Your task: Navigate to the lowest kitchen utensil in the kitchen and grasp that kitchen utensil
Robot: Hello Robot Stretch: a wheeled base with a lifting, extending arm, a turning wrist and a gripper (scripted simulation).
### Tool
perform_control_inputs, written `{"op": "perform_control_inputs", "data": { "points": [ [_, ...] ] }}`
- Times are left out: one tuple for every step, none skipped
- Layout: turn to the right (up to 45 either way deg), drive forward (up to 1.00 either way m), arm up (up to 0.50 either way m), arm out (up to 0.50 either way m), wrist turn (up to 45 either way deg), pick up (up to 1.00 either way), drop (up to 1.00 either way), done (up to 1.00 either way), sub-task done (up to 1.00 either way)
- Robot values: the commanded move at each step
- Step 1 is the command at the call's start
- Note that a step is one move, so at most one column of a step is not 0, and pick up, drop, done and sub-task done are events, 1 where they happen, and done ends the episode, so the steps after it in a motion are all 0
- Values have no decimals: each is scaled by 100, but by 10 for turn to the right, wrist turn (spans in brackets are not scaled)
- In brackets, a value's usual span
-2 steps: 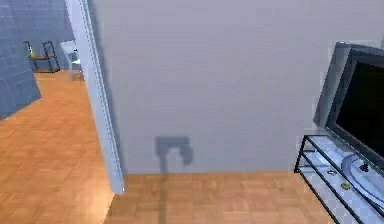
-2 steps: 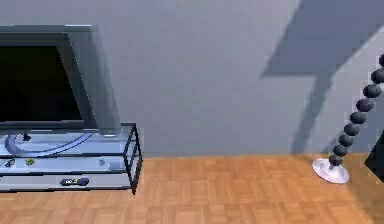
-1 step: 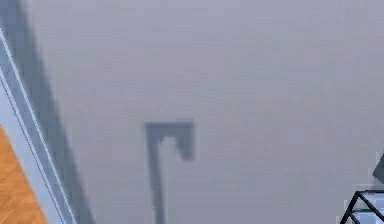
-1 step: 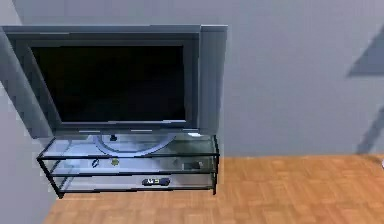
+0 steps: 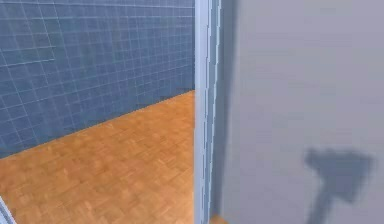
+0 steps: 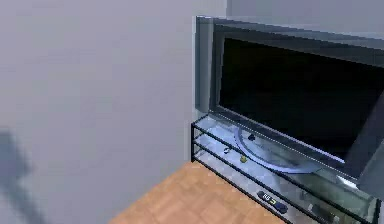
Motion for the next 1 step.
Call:
{"op": "perform_control_inputs", "data": {
  "points": [
    [-180, 0, 0, 0, 0, 0, 0, 0, 0]
  ]
}}
